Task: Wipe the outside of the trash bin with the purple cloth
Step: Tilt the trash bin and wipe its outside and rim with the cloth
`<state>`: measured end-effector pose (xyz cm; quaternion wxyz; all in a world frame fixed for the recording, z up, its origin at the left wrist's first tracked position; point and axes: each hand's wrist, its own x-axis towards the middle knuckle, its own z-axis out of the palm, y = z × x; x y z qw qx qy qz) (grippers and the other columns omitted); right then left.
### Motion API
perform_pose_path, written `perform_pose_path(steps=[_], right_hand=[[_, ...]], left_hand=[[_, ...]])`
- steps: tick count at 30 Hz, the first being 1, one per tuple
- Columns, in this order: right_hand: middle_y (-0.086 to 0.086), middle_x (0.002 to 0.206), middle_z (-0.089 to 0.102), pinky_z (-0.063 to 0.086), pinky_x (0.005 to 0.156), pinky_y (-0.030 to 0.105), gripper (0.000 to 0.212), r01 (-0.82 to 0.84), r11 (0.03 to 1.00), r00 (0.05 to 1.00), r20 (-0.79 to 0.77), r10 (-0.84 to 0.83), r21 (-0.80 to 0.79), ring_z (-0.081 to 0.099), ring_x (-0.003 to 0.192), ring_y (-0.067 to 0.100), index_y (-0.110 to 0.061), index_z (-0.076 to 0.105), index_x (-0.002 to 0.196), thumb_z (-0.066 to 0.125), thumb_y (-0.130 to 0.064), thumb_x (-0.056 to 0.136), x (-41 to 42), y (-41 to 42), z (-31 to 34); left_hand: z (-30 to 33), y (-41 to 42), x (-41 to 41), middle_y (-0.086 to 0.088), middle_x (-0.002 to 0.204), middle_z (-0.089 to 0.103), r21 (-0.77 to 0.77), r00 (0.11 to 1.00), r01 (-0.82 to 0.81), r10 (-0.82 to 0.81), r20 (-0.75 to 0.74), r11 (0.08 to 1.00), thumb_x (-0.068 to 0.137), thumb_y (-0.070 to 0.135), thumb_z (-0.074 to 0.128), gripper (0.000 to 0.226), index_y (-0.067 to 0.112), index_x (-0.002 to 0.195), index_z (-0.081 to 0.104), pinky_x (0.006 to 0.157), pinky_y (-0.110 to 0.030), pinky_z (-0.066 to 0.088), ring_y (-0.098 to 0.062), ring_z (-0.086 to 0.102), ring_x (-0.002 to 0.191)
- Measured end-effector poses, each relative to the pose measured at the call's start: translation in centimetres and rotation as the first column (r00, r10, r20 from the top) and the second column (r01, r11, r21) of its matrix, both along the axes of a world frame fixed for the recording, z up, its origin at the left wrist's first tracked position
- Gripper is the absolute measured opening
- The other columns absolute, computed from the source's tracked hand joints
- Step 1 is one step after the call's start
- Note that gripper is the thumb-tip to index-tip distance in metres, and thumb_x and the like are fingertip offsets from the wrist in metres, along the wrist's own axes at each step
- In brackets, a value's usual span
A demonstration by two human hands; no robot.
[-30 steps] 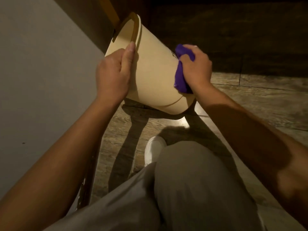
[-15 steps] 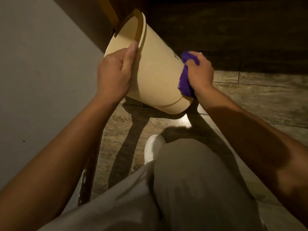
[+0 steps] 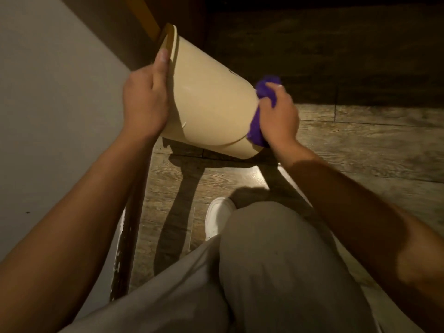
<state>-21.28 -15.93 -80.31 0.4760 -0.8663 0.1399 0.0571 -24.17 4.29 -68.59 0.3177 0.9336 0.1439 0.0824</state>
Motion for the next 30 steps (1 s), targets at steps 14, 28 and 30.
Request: perform_pose_path(steps=[14, 28, 30], right_hand=[[0.011, 0.154, 0.052, 0.043, 0.108, 0.046, 0.045, -0.251, 0.921, 0.830, 0.423, 0.363, -0.299, 0.053, 0.136, 0.033, -0.024, 0.056, 0.146, 0.049, -0.031, 0.102, -1.0, 5.5, 4.9], [0.014, 0.152, 0.055, 0.043, 0.114, 0.046, 0.044, -0.343, 0.925, 0.712, 0.597, 0.369, -0.162, 0.053, 0.137, 0.035, -0.014, 0.059, 0.144, 0.058, -0.024, 0.101, -2.2, 7.6, 6.6], [0.010, 0.155, 0.053, 0.043, 0.113, 0.046, 0.046, -0.328, 0.923, 0.752, 0.536, 0.385, -0.202, 0.051, 0.139, 0.031, -0.018, 0.056, 0.147, 0.055, -0.030, 0.102, -1.3, 7.7, 6.5]], left_hand=[[0.5, -0.2, 0.9, 0.006, 0.076, 0.063, -0.164, 0.999, -0.044, 0.039, -0.034, 0.986, 0.110, 0.042, 0.029, 0.051, 0.025, 0.075, 0.061, 0.063, -0.023, 0.047, 0.001, 0.059, 0.066], [1.4, -1.4, 3.8, -0.006, 0.075, 0.059, -0.181, 1.000, -0.012, 0.007, -0.031, 0.983, 0.110, 0.038, 0.033, 0.048, 0.024, 0.070, 0.055, 0.069, -0.035, 0.041, -0.019, 0.055, 0.070], [0.9, -0.9, 3.8, -0.001, 0.069, 0.056, -0.095, 0.998, -0.059, 0.060, 0.005, 0.994, 0.111, 0.038, 0.031, 0.051, 0.026, 0.065, 0.051, 0.064, -0.030, 0.042, -0.012, 0.053, 0.062]])
